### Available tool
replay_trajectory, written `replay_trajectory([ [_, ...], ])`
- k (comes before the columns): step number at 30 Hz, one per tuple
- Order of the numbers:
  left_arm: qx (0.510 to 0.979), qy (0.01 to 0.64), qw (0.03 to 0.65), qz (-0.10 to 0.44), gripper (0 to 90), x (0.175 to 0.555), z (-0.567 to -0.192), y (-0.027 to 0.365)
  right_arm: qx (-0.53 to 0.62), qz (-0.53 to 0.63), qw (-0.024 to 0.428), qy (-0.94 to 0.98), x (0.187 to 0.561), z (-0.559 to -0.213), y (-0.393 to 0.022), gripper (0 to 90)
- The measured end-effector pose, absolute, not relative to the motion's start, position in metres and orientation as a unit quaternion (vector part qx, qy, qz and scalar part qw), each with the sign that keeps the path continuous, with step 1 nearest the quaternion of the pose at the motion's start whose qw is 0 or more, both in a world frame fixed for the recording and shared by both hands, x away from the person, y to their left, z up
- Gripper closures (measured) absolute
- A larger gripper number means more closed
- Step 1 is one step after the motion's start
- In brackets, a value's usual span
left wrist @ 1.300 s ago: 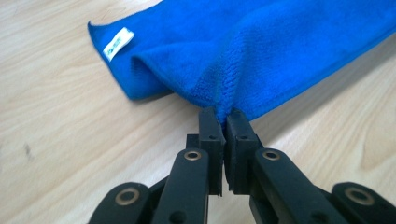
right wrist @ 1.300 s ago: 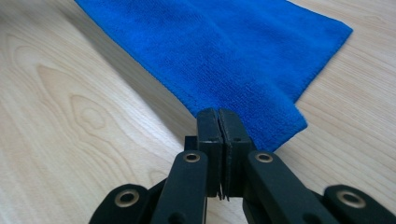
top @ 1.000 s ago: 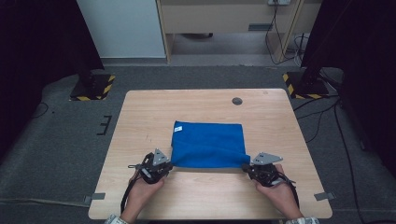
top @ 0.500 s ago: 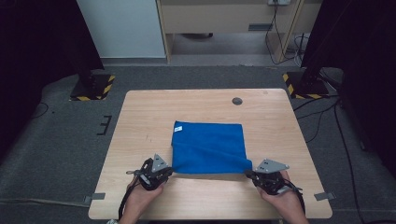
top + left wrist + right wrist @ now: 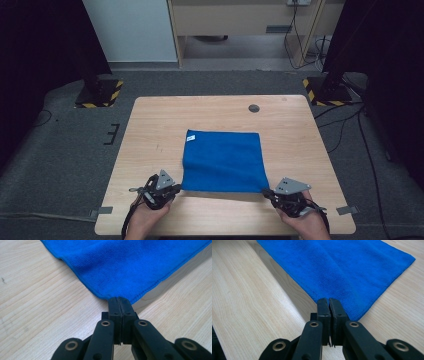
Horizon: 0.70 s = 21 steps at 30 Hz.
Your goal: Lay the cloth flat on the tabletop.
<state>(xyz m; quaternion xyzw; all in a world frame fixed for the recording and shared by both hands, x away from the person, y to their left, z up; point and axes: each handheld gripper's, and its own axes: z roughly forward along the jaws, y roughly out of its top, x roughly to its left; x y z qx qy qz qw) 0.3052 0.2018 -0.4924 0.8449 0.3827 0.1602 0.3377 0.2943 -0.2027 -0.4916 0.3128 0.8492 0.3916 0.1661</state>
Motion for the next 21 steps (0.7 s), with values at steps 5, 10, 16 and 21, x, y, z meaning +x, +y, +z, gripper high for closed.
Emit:
replay_trajectory([
  [5, 0.846, 0.387, 0.332, 0.158, 89.3, 0.301, -0.494, 0.206, 0.309, 0.394, 0.158, 0.851, 0.294, -0.493, -0.199, 71.7],
  [10, 0.849, 0.386, 0.325, 0.158, 89.3, 0.298, -0.494, 0.208, 0.318, 0.402, 0.147, 0.846, 0.297, -0.493, -0.198, 46.8],
  [16, 0.852, 0.384, 0.319, 0.153, 89.4, 0.295, -0.496, 0.209, 0.346, 0.392, 0.167, 0.836, 0.310, -0.499, -0.196, 31.7],
  [21, 0.852, 0.386, 0.319, 0.150, 89.4, 0.291, -0.496, 0.211, 0.371, 0.383, 0.186, 0.825, 0.327, -0.505, -0.197, 27.4],
])
